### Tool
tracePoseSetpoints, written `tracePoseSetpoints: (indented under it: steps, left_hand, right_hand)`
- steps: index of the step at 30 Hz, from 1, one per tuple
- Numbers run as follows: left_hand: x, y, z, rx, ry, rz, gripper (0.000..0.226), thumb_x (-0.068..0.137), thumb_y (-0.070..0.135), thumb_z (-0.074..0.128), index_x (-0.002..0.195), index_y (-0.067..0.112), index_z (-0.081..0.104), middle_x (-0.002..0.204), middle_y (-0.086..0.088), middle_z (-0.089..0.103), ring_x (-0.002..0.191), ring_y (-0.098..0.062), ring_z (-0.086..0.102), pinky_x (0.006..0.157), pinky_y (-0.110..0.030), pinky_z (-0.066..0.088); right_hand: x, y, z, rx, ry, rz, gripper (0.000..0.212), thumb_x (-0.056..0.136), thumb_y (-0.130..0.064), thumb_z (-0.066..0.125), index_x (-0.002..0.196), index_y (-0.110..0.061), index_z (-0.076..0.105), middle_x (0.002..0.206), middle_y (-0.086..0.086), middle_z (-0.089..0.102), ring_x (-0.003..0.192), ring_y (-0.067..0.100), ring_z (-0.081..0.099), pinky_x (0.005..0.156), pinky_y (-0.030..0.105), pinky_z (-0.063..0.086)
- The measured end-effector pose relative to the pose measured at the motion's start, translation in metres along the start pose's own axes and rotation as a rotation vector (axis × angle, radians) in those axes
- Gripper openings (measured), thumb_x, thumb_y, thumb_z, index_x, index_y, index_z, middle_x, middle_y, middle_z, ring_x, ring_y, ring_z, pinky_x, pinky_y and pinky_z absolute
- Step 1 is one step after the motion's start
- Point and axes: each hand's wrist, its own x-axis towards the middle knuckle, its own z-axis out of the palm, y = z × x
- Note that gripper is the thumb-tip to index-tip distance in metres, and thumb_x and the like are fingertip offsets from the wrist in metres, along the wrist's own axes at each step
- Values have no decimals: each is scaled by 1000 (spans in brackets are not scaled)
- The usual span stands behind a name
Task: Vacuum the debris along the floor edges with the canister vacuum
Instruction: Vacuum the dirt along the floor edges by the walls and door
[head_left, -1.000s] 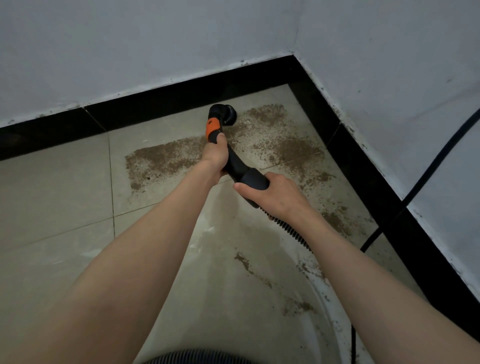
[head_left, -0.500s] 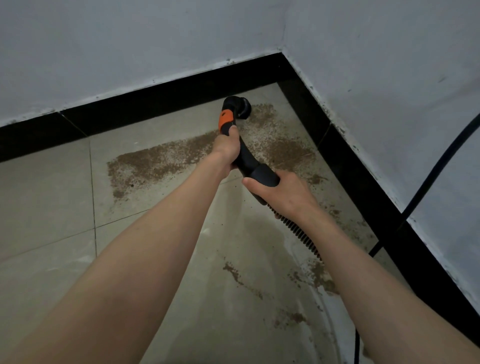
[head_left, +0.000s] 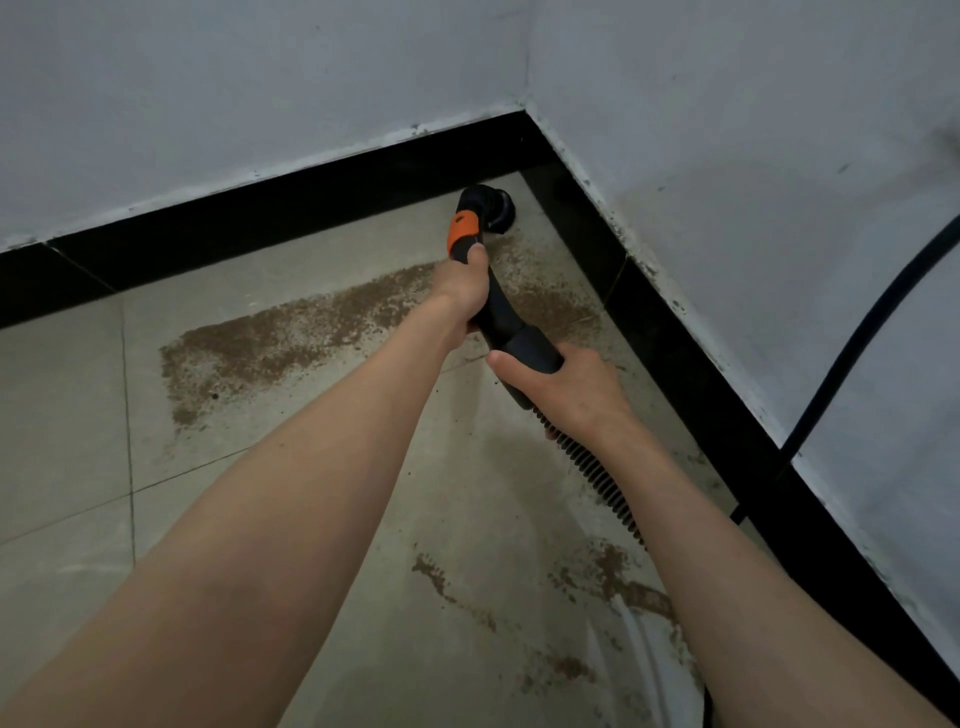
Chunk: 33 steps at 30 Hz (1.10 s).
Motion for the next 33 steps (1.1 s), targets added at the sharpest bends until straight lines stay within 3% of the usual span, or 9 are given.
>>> tracePoseSetpoints:
  steps: [6, 13, 17, 22, 26, 30, 33]
  left_hand:
    - [15, 6, 6, 61, 26, 71, 54, 99, 45, 38, 132, 1, 42, 123, -15, 55, 111, -32, 54, 98, -45, 47]
    - [20, 19, 7, 144, 26, 126, 48, 100, 39, 41, 128, 1, 44, 121, -16, 57, 110, -33, 56, 98, -45, 47]
    - [16, 14, 7, 129, 21, 106, 47, 100, 40, 40, 128, 2, 44, 121, -16, 57, 110, -33, 56, 98, -45, 47]
    - [8, 15, -2, 84, -7, 89, 49, 100, 39, 40, 129, 0, 44, 120, -16, 57, 110, -33, 56, 97, -44, 48]
    - [-3, 10, -5, 86, -87, 55, 44, 101, 37, 41, 122, 0, 48, 101, -11, 57, 98, -29, 57, 89, -39, 51]
    - [-16, 1, 0, 78, -106, 44, 39, 100, 36, 42, 120, 2, 47, 100, -12, 57, 95, -29, 58, 85, -39, 52]
    - [-26, 0, 2, 27, -118, 36, 28, 101, 32, 42, 112, 6, 45, 89, -7, 55, 93, -28, 57, 84, -38, 51]
  right_hand:
    - [20, -5, -3, 85, -6, 29, 49, 70, -67, 71, 84, -21, 62, 80, 4, 68, 72, 26, 67, 73, 47, 59]
    - [44, -21, -6, 107, -33, 12, 56, 74, -65, 69, 102, -16, 67, 91, 3, 69, 87, 24, 66, 74, 37, 53]
    - [37, -21, -4, 59, -3, 40, 60, 74, -67, 67, 108, -18, 61, 96, 3, 66, 89, 24, 65, 80, 40, 55]
    - [21, -31, 2, 12, 42, 59, 57, 75, -69, 64, 104, -19, 59, 93, 1, 65, 86, 23, 64, 77, 39, 55]
    - [4, -30, 9, -29, 91, 87, 58, 77, -70, 62, 102, -18, 59, 91, 3, 66, 84, 24, 65, 68, 34, 49]
    - [-9, -22, 8, 2, 96, 106, 60, 74, -71, 64, 99, -17, 61, 88, 4, 66, 80, 25, 66, 62, 32, 46]
    - [-17, -19, 5, 4, 96, 103, 59, 74, -71, 64, 98, -17, 61, 84, 3, 66, 77, 24, 65, 60, 33, 46]
